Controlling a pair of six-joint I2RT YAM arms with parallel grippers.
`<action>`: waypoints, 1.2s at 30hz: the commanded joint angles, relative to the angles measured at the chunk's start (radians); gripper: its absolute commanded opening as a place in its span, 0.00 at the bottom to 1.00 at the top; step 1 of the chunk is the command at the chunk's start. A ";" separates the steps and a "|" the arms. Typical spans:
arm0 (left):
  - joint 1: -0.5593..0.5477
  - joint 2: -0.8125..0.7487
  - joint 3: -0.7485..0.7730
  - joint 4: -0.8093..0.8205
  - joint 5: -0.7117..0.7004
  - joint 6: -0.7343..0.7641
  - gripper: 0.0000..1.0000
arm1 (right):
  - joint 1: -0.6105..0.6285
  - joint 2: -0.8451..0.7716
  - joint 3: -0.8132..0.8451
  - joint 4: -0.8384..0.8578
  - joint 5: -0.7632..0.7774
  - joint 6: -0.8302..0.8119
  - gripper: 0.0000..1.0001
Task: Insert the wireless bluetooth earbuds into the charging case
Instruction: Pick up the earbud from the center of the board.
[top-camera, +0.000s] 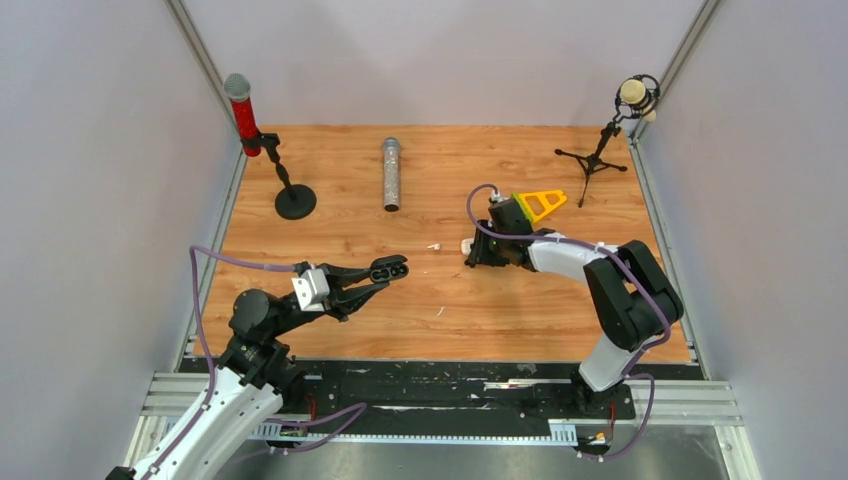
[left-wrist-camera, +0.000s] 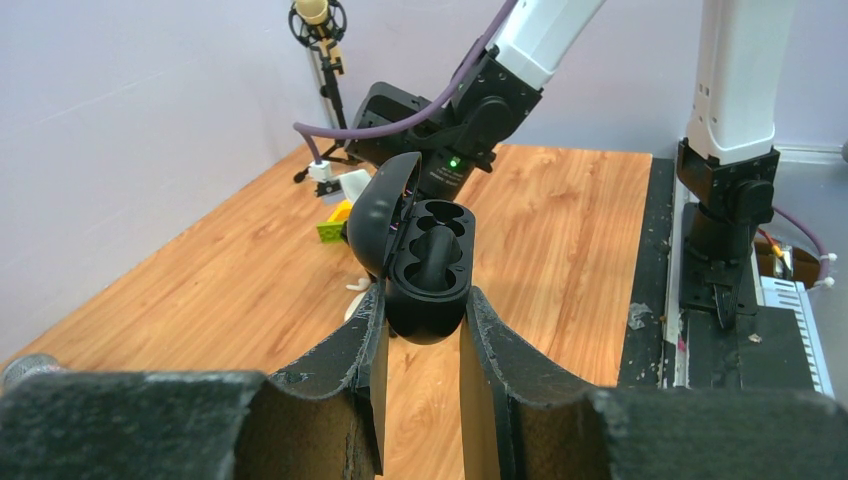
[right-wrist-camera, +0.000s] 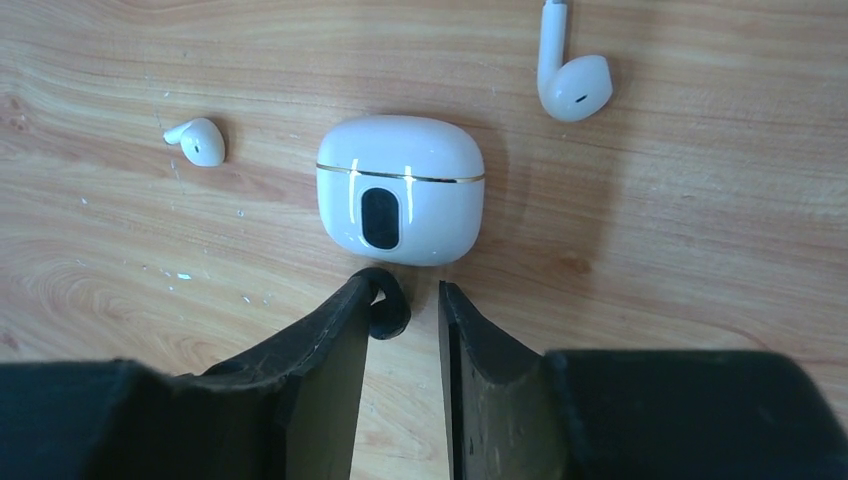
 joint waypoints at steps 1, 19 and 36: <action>0.003 -0.004 0.017 0.028 -0.001 0.013 0.00 | 0.033 0.007 -0.030 0.006 -0.009 -0.016 0.33; 0.003 -0.004 0.018 0.024 0.001 0.011 0.00 | 0.053 -0.049 -0.091 -0.002 0.016 -0.049 0.20; 0.004 0.013 0.033 0.008 -0.007 -0.041 0.00 | 0.054 -0.395 -0.145 0.041 -0.231 -0.279 0.00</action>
